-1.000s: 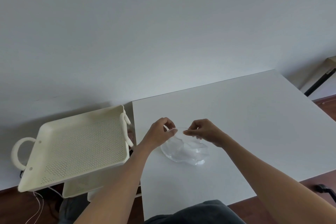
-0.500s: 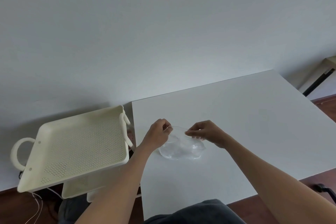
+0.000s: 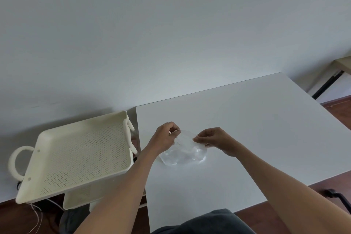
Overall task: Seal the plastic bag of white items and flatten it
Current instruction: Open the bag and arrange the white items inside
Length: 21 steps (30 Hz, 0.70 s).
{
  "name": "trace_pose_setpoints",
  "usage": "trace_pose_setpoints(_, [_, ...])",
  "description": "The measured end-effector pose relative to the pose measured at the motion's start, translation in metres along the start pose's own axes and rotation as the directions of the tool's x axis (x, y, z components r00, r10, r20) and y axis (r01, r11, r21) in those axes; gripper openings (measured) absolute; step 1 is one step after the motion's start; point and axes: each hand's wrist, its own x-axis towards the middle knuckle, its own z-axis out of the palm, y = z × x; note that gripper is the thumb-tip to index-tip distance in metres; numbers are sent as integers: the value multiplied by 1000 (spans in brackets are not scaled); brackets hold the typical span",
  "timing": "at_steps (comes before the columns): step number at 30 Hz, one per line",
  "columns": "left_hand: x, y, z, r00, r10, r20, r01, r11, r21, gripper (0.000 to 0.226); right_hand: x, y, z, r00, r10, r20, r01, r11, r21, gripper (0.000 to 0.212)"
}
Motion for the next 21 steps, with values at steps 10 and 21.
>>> trace_pose_setpoints(10, [-5,-6,-2,994,50,96,-44,997,-55,12,9,-2,16,968,-128,-216,119,991,-54,20])
trace_pose_setpoints(21, [-6,-20,-2,998,-46,38,51,986,-157,11,6,-2,15,993,-63,-97,67,997,38,17])
